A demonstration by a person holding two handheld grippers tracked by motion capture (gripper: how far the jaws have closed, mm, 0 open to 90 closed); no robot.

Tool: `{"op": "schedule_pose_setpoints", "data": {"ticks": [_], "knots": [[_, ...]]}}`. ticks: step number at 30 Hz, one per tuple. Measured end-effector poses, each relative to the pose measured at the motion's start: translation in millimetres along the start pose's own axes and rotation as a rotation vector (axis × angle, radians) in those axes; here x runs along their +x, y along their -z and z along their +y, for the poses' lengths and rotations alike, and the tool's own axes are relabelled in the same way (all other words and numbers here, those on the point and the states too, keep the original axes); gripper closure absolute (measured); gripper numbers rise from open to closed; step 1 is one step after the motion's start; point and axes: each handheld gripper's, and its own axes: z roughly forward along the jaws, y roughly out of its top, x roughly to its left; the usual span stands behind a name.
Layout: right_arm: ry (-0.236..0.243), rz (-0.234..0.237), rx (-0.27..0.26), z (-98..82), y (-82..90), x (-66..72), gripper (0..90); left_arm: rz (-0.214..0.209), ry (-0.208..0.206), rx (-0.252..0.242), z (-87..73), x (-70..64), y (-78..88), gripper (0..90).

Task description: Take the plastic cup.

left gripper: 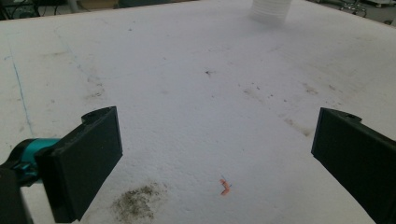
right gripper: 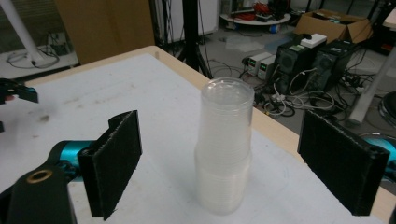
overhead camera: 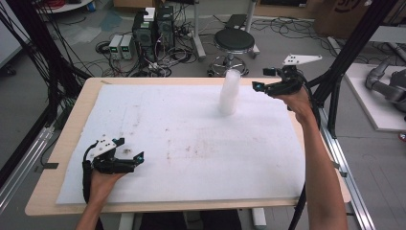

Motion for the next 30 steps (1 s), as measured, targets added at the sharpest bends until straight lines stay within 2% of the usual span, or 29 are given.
{"op": "schedule_pose_setpoints", "data": {"ticks": [3,5,12,17,22,30], "knots": [[0.010,0.008,-0.025,4.0,-4.9,-4.8,13.2,0.000,-0.001,0.002,0.1,0.3,-0.1,1.8],[-0.002,-0.012,-0.017,3.8,-10.9,-9.9,13.2,0.000,0.001,0.002,0.0,0.3,-0.1,1.8],[-0.010,-0.026,-0.029,3.2,-26.1,-12.2,13.2,0.002,-0.001,0.004,0.2,-0.2,-0.5,1.8],[-0.010,-0.019,-0.038,15.0,-34.7,-13.6,13.2,0.003,0.001,0.005,0.2,-0.3,-0.6,1.8],[-0.012,-0.010,-0.023,21.2,-41.3,-16.3,13.2,0.001,-0.003,0.001,0.1,-0.4,-0.2,1.8],[-0.020,-0.013,0.000,17.5,-59.0,-14.8,13.2,-0.001,-0.001,0.002,0.0,-0.4,-0.4,1.8]]}}
